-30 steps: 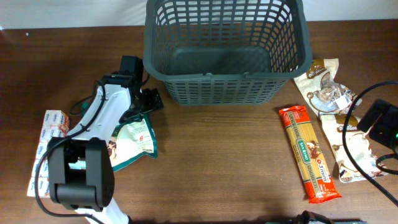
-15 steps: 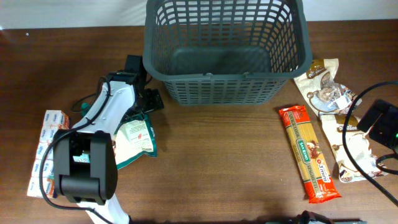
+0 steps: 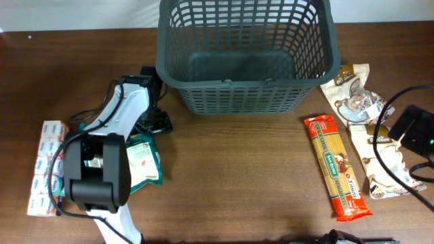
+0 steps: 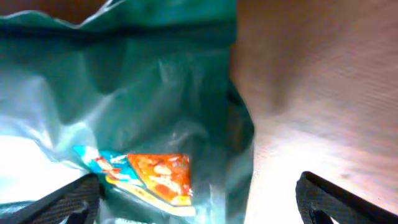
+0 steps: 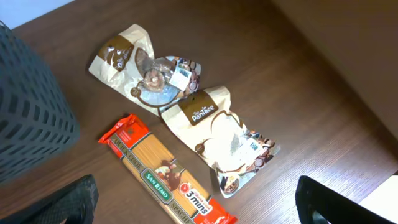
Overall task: Pack container
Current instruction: 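Close the left gripper on the green pouch's edge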
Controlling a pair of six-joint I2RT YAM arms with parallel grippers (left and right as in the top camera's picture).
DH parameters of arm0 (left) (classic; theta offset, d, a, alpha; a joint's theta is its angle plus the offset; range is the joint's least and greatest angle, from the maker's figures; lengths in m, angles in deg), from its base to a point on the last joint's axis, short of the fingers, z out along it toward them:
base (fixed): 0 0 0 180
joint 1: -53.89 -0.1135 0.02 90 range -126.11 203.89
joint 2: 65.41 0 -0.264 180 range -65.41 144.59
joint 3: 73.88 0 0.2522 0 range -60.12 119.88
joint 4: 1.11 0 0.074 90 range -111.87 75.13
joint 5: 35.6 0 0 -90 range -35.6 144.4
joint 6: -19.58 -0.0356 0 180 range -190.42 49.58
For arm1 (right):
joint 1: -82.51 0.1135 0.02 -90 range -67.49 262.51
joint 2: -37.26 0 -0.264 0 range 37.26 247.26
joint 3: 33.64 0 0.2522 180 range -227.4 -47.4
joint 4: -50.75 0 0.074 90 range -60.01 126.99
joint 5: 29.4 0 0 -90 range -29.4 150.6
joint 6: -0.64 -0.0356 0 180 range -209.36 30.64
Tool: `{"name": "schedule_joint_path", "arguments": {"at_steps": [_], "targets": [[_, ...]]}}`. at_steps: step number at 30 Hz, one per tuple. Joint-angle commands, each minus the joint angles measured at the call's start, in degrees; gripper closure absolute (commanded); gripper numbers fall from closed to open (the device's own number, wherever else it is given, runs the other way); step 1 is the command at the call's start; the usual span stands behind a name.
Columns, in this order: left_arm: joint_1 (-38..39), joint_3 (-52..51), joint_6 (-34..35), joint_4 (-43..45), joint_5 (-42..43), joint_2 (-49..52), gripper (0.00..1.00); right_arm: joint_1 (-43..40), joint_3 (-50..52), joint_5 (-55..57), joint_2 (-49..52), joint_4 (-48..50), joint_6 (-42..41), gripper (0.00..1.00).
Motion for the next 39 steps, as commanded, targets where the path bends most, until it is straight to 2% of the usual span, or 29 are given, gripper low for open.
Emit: {"name": "schedule_joint_path", "arguments": {"at_steps": [1, 11, 27, 32, 39], "targets": [[-0.6, 4.3, 0.2, -1.9, -3.6, 1.1, 0.01, -0.4, -0.9, -0.4, 0.1, 0.1, -0.7, 0.01], [3.4, 13.0, -0.3, -8.9, -3.7, 1.1, 0.01, -0.4, -0.9, -0.4, 0.1, 0.1, -0.7, 0.01], [4.6, 12.9, 2.6, -13.5, -6.7, 1.2, 0.01, -0.4, -0.9, -0.3, 0.1, 0.1, -0.7, 0.01], [4.6, 10.6, 4.9, -12.4, -6.7, 1.2, 0.01, -0.4, -0.9, -0.4, 0.1, 0.1, -0.7, 0.01], [4.6, 2.1, 5.7, -5.8, -6.2, 1.2, 0.01, -0.4, -0.9, -0.4, 0.1, 0.1, -0.7, 0.01]]}}
